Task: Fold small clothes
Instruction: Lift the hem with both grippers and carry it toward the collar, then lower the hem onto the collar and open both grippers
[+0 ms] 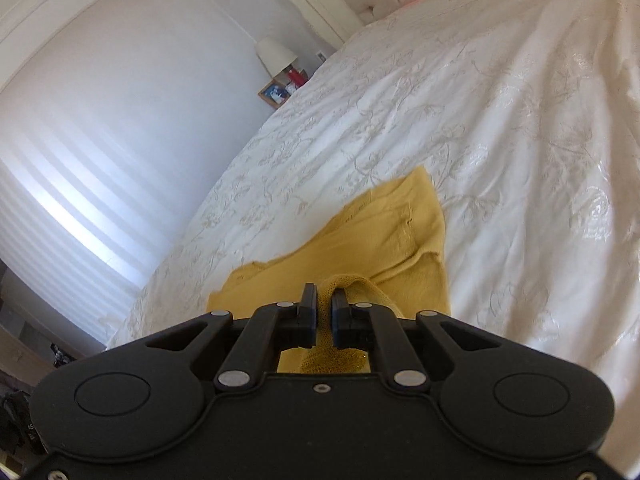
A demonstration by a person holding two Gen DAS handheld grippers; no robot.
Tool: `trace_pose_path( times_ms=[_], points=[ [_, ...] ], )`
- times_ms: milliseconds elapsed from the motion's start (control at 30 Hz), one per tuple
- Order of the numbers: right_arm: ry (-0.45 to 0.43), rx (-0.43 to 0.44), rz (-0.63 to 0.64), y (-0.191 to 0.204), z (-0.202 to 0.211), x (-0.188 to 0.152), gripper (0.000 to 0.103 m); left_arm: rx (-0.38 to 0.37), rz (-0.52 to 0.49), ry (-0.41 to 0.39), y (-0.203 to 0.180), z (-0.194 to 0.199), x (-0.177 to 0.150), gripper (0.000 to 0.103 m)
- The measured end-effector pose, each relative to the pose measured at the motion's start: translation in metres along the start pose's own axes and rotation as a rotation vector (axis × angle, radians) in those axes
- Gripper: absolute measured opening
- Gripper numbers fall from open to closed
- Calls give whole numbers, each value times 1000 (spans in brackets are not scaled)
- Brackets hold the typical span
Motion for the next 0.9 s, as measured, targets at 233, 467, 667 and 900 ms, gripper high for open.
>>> trace_pose_path(
  times_ms=[233, 467, 667, 900],
  points=[
    [-47, -37, -65, -5, -56, 37, 13, 23, -2, 2, 21, -51, 29, 6],
    [-67, -86, -81, -11, -117, 53, 13, 67, -18, 10, 43, -99, 44, 6],
    [-45, -120, -80, -21, -155, 50, 23, 129, 4, 4, 74, -129, 45, 10],
    [-170, -193, -10, -29, -142, 52, 55, 184, -60, -34, 73, -113, 42, 34]
  ],
)
Point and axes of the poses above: each gripper's, at about its wrist camera, not at the fingertips, and z roughly against the way its jaws point, y to its left, x to its top, the point moved 9 cm from there along -z, roughly the way its jaws point, and after that the axes turned 15 degrees about -x, right-handed, at the moved point
